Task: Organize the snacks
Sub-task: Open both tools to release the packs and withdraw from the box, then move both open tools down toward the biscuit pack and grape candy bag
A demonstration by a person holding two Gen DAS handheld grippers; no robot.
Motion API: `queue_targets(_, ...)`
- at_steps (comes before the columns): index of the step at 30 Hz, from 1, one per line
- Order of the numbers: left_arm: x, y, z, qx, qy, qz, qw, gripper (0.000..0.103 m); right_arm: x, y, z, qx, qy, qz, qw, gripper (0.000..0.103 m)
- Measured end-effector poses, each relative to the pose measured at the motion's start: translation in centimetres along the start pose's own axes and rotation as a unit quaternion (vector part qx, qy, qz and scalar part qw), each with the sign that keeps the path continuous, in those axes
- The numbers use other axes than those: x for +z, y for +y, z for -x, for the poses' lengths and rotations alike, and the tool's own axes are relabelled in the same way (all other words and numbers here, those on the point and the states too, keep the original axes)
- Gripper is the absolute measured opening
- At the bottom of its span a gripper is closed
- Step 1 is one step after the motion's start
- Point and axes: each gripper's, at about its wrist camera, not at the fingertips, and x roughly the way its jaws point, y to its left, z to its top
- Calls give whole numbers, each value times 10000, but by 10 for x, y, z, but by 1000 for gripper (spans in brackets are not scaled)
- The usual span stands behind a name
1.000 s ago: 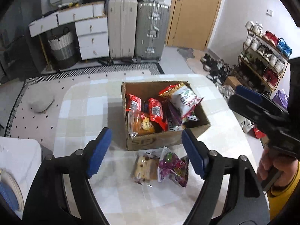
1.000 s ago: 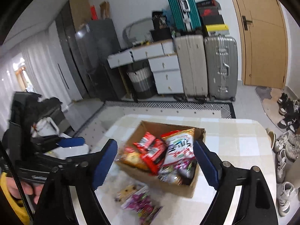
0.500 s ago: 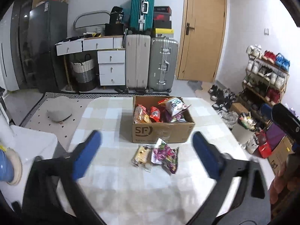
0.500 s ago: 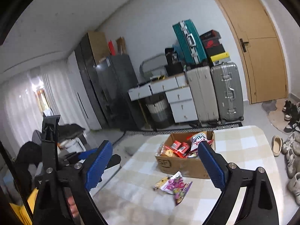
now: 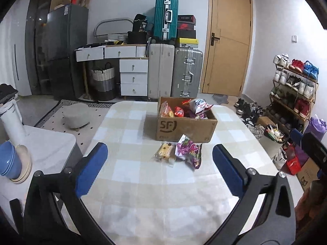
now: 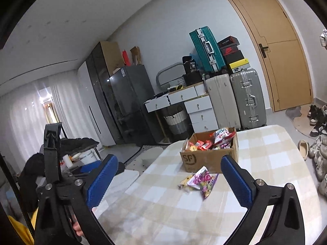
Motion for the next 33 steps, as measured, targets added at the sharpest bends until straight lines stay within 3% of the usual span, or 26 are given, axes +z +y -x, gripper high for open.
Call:
queue_targets(7, -11, 3, -22, -32, 234, 78, 9997, 102, -23, -3, -20, -46, 274, 113, 9996, 102)
queue_targets(22, -7, -4, -146, -117, 876, 155, 9960, 102, -56, -45, -90, -180, 1022, -207, 9944, 102)
queue_targets(33, -8, 10, -244, -101, 1433, 298, 9892, 102, -70, -104, -173, -208, 1857, -1119, 9760, 102)
